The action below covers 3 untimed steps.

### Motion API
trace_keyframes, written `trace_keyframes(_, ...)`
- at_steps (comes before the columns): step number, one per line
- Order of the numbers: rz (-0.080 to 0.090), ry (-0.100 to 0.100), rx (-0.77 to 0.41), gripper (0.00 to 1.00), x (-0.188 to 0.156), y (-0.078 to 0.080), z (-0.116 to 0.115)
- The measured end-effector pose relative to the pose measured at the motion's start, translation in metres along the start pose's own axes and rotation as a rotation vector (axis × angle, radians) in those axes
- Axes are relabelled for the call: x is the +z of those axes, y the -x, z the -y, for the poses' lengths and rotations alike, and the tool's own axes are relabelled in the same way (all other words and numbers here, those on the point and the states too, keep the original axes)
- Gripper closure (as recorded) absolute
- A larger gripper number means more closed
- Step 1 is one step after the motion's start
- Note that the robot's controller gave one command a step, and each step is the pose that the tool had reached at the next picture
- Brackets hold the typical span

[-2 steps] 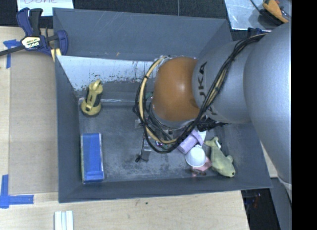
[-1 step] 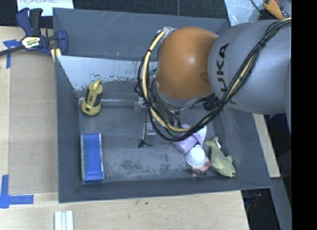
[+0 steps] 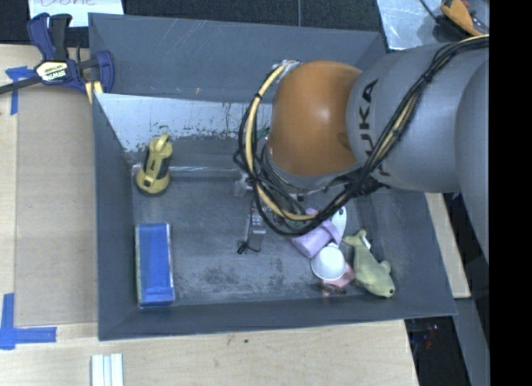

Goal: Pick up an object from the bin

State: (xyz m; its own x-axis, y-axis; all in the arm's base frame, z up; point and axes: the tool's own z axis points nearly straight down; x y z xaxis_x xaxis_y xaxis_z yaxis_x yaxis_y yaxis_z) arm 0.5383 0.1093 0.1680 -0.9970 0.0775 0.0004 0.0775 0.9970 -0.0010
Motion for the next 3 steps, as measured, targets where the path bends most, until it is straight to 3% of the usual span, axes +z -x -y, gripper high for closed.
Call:
trace_keyframes(1, 0.013, 0.006, -0.08, 0.0, 0.024, -0.031, -0.035)
trace_keyframes(2, 0.006, 0.001, 0.003, 1.0, -0.069, -0.047, 0.006)
trace_keyframes(3, 0.006, 0.001, 0.001, 1.0, -0.069, -0.047, 0.006)
